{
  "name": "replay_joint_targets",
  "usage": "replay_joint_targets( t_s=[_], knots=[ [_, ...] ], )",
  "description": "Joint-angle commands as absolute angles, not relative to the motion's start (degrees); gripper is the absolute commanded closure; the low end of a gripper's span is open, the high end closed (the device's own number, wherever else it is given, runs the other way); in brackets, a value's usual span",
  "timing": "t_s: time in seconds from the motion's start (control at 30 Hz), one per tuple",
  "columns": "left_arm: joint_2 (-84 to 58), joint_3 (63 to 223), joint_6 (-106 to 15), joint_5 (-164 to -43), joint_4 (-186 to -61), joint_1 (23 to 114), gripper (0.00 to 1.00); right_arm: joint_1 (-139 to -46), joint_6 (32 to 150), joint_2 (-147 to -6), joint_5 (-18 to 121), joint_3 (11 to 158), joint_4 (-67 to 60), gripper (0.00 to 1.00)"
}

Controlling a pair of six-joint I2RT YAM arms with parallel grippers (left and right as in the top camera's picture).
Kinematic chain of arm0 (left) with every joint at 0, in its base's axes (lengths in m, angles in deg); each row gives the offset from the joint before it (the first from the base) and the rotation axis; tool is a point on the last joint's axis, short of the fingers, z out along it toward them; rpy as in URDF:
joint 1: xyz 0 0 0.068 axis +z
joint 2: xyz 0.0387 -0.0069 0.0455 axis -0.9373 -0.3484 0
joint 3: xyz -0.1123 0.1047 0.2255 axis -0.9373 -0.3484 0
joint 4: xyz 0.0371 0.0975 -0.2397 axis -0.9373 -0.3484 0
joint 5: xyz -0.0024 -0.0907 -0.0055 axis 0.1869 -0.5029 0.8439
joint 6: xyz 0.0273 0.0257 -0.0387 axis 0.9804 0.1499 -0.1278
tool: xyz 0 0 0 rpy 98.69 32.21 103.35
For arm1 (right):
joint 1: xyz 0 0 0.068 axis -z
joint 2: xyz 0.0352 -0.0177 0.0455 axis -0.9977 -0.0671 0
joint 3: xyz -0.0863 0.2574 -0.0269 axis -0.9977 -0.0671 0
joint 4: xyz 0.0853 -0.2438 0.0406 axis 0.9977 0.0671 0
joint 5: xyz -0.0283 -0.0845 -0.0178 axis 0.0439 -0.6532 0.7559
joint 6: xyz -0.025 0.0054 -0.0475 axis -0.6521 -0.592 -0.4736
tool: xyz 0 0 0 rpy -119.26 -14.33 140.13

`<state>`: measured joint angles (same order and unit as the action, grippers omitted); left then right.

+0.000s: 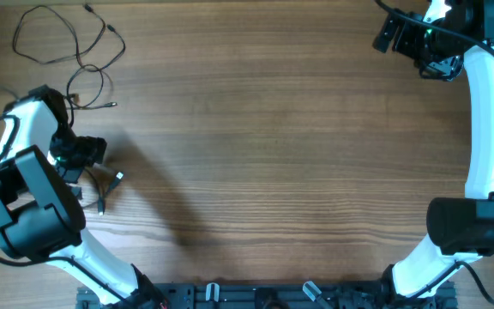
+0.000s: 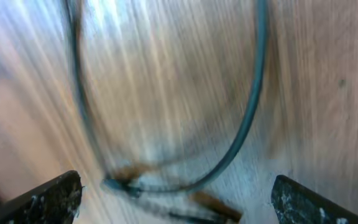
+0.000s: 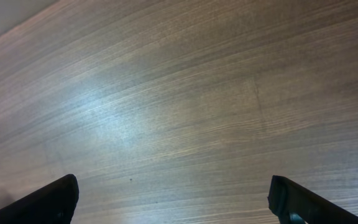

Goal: Untangle cables

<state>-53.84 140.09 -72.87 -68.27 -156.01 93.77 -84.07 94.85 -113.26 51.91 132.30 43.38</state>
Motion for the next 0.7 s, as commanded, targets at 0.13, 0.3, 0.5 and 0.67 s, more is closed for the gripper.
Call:
replay_joint_targets(
  t_s=[0.13, 0.3, 0.5, 0.67],
  knots=[
    [-31.1, 148.5, -66.7, -76.5, -163.5, 90.0, 0.0, -84.0, 95.0, -114.1, 51.0, 132.5, 43.2, 0.0],
    [-16.7, 148.5, -56.0, -83.9, -163.4, 79.8, 0.0, -84.0, 95.0, -114.1, 51.0, 132.5, 43.2, 0.0],
    [-11.5, 148.3, -53.0, -83.8, -164.8, 62.2, 0.0, -84.0, 96.7, -114.1, 54.8, 132.5, 34.5, 0.0],
    [-11.6, 148.3, -53.0, -83.9, -164.7, 56.9, 0.0, -84.0, 98.0, -114.1, 60.4, 132.5, 37.5, 0.0]
  ],
)
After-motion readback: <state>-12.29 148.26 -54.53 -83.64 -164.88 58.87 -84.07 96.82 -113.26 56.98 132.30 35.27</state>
